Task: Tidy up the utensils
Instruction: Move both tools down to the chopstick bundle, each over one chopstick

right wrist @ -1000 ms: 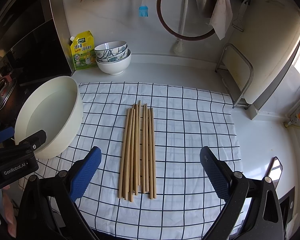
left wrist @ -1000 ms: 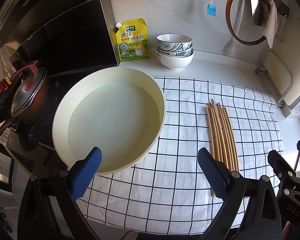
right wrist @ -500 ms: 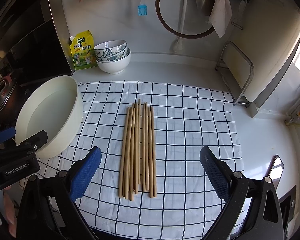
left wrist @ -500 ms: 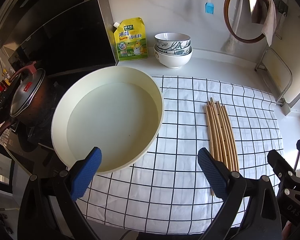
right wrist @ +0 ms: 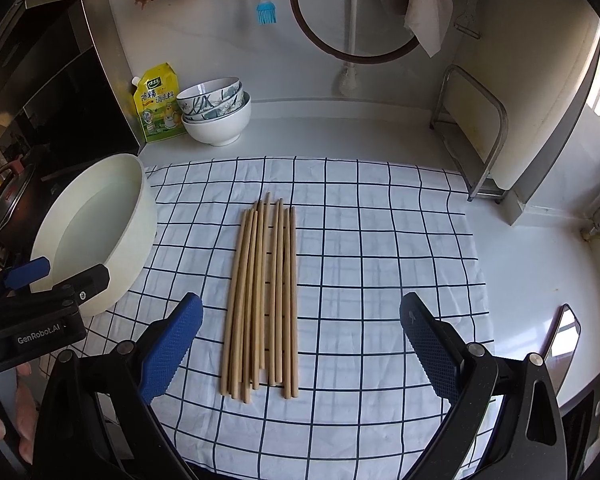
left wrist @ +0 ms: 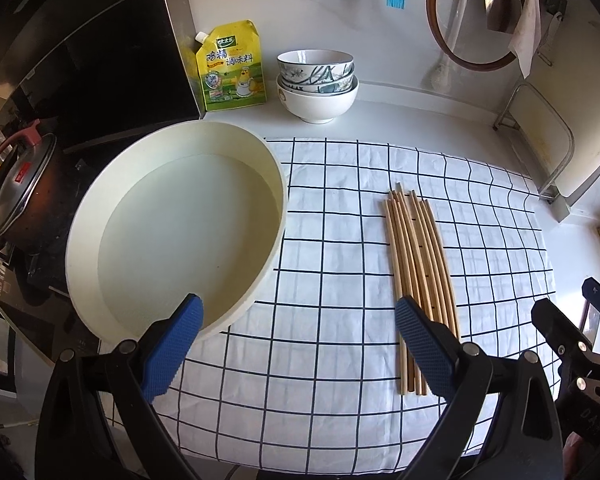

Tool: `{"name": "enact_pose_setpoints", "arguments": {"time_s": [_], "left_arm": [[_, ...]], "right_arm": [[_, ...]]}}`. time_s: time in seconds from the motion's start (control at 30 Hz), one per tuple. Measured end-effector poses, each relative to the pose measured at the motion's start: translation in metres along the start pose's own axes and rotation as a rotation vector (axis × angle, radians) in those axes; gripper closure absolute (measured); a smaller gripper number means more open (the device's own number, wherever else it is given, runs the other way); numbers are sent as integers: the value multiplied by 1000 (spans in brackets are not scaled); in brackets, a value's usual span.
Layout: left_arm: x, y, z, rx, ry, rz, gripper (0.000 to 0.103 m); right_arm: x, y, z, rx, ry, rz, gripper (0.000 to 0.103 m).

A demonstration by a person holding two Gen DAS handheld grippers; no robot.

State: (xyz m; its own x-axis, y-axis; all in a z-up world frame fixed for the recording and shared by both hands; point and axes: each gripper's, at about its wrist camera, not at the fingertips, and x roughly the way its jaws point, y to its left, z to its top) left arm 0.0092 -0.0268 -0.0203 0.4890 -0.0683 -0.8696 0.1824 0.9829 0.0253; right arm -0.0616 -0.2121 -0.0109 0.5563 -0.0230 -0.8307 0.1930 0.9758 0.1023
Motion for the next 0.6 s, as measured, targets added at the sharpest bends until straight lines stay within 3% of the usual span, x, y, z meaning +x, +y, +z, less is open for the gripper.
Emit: {"name": "enact_pose_setpoints", "arguments": {"time_s": [0.4, 0.6], "left_arm": [[57, -28, -5, 41, 53, -20, 8], [84, -35, -13, 43, 80, -20, 8]], "right_arm": [[61, -20, -16, 27, 37, 53, 9], [91, -20, -17, -7, 46, 11, 9]]}}
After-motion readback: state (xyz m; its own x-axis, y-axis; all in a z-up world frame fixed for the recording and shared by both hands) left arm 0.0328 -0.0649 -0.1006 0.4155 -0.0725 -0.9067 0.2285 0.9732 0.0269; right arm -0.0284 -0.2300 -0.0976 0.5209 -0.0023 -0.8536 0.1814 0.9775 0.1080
